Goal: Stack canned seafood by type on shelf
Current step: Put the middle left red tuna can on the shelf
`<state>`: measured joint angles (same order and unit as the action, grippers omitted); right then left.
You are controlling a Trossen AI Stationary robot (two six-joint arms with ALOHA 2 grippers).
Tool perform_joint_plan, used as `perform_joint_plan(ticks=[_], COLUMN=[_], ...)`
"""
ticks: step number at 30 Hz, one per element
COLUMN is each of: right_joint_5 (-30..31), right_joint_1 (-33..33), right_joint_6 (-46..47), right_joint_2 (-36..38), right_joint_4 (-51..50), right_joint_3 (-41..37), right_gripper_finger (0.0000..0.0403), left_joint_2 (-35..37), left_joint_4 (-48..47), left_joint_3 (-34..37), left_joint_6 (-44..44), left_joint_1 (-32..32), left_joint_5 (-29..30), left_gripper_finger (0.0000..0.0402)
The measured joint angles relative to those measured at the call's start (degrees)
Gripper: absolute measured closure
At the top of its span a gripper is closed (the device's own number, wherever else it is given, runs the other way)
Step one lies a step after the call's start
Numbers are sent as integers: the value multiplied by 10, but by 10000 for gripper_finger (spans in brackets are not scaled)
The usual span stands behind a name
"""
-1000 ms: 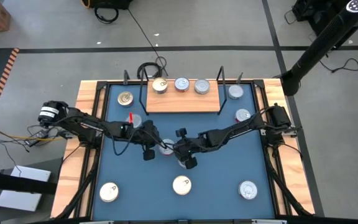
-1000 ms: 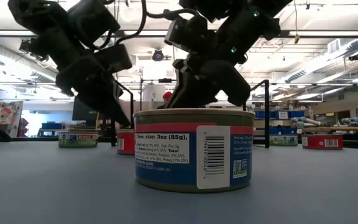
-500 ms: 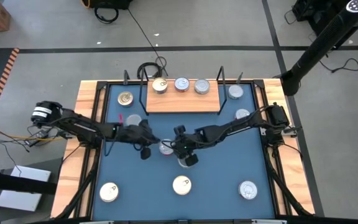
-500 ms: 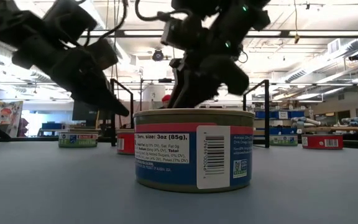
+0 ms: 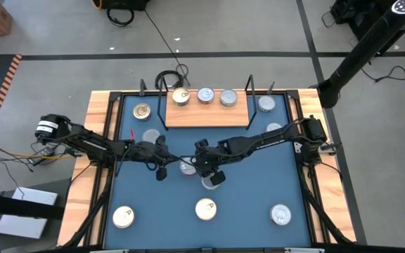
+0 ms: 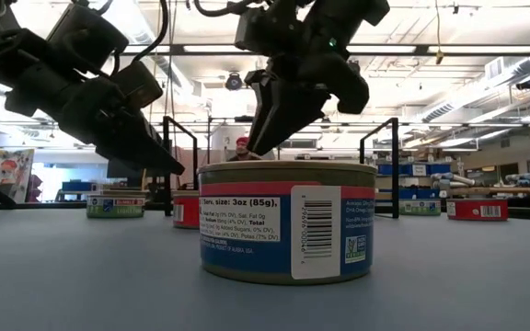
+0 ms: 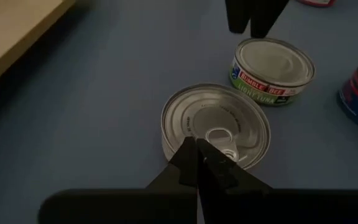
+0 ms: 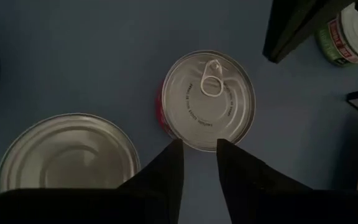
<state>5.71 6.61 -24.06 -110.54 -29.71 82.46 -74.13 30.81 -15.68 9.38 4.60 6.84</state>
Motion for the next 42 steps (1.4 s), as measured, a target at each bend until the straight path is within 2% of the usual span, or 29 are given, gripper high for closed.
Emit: perform_joint_plan(ticks=[6, 21, 26, 33, 42], right_joint_5=[-36, -28, -64, -68, -64], right_joint_1=[-3, -6, -14, -16, -18], right_joint_6=[-6, -58, -76, -124, -169], right_joint_2=[-6, -38, -38, -38, -79], right_joint_4=[-1, 20, 26, 37, 72], right_joint_3=[0, 0, -3, -5, -4], right_gripper_finger=[300, 300, 300, 300, 300], left_joint_2=[0, -1, -1, -1, -1], left_joint_4=[10, 10, 11, 11, 12], left_joint_3=[0, 0, 0, 0, -1], left_joint_6=[-4, -14, -15, -28, -40], left_joint_1=[0, 0, 1, 6, 18], left_joint_5=[0, 0, -10, -14, -16], left_gripper_finger=[401, 401, 401, 401, 401])
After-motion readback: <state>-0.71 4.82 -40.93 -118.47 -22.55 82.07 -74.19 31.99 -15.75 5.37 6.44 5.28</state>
